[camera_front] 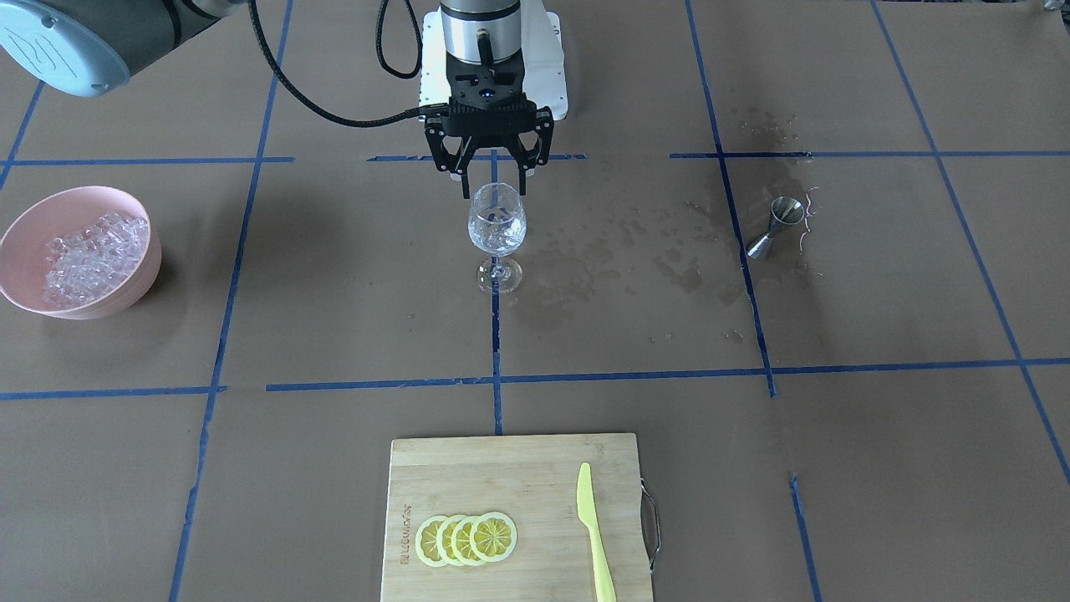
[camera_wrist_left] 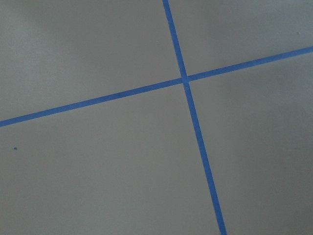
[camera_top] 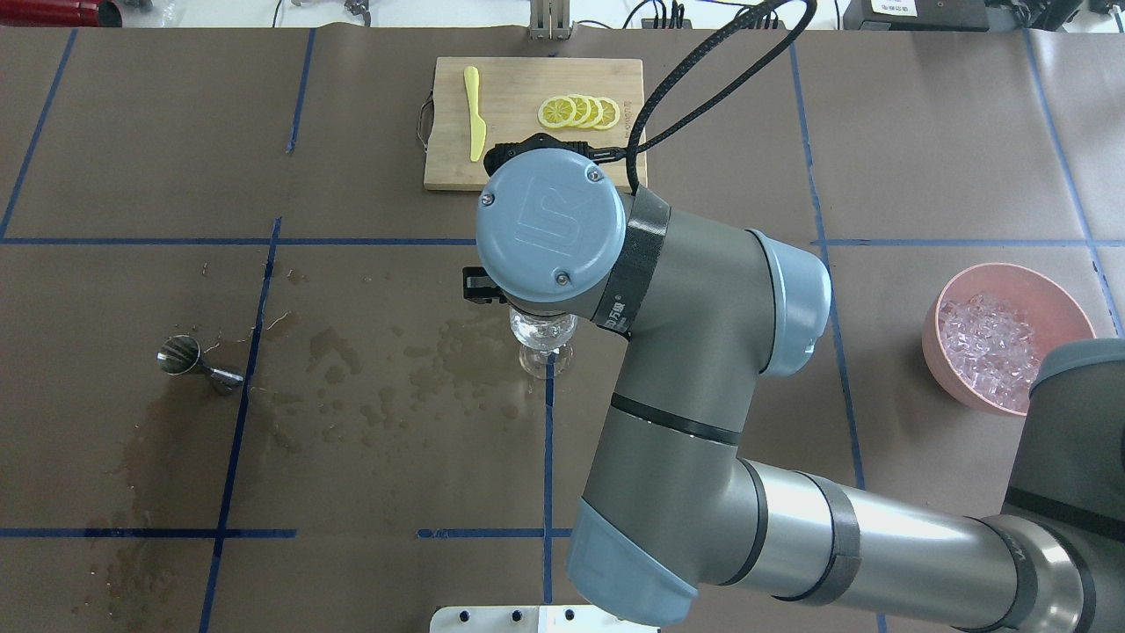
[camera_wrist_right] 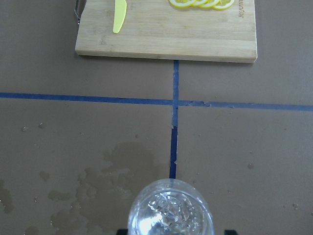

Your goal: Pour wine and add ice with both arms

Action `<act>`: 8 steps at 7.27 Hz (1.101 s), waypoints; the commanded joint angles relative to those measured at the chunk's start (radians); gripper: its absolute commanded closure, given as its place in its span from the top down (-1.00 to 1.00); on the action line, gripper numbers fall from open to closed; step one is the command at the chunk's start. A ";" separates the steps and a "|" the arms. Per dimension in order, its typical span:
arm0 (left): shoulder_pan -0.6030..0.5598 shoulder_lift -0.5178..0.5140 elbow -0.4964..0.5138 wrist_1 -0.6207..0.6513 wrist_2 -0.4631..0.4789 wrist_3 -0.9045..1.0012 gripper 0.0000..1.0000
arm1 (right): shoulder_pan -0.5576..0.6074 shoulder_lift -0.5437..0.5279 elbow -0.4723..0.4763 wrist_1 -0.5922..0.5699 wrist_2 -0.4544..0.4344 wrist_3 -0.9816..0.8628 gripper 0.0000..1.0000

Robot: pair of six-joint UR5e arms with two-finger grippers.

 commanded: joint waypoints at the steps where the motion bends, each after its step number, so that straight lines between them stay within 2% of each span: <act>1: 0.000 0.000 0.000 0.000 0.000 0.000 1.00 | 0.045 -0.015 0.010 -0.006 0.030 -0.065 0.80; 2: 0.000 0.000 -0.002 0.000 0.000 0.000 1.00 | 0.097 -0.062 0.048 -0.007 0.080 -0.114 0.97; 4: 0.000 0.000 -0.002 0.000 -0.001 0.000 1.00 | 0.216 -0.222 0.167 -0.001 0.186 -0.308 0.98; 6: 0.002 -0.002 -0.005 0.000 -0.001 0.000 1.00 | 0.327 -0.331 0.181 0.010 0.259 -0.514 0.99; 7: 0.002 -0.003 -0.006 0.002 0.000 0.000 1.00 | 0.393 -0.412 0.181 0.057 0.301 -0.617 0.98; 8: 0.000 -0.003 -0.008 0.002 -0.001 0.000 1.00 | 0.478 -0.546 0.180 0.179 0.378 -0.732 0.98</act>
